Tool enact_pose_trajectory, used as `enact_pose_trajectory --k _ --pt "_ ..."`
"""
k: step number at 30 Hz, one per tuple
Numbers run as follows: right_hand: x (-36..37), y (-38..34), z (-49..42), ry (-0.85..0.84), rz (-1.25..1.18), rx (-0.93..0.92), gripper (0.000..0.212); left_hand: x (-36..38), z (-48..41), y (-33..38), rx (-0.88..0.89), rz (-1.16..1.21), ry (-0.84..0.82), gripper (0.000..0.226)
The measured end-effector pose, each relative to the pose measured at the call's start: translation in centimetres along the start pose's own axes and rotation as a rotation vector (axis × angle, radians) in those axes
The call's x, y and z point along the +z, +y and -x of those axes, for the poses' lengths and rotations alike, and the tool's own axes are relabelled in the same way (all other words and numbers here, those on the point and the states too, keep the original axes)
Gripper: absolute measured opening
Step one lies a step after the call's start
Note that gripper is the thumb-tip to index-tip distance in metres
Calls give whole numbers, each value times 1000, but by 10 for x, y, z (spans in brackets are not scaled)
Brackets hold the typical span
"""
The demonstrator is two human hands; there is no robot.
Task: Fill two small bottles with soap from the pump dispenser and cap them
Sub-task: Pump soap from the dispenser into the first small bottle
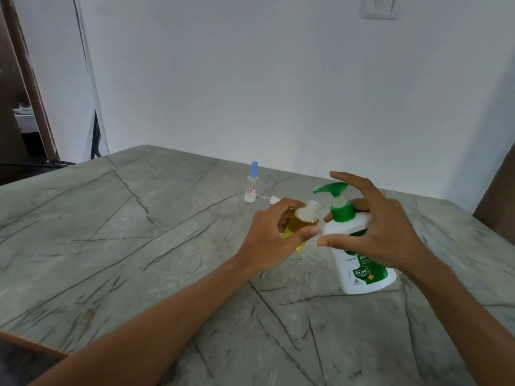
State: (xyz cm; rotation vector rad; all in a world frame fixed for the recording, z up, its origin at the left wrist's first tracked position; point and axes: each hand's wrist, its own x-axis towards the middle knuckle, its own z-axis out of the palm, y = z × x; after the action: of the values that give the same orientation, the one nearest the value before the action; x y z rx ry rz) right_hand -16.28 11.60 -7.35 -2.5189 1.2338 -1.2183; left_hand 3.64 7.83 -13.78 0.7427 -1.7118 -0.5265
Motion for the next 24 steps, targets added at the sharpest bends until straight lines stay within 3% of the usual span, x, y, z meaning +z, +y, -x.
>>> enact_pose_trajectory --k 18,24 --pt "-4 29 2 103 -170 210 112 6 0 -9 -239 102 -21 47" --pt "-25 46 8 -123 -268 332 125 5 0 -12 -257 72 -12 59"
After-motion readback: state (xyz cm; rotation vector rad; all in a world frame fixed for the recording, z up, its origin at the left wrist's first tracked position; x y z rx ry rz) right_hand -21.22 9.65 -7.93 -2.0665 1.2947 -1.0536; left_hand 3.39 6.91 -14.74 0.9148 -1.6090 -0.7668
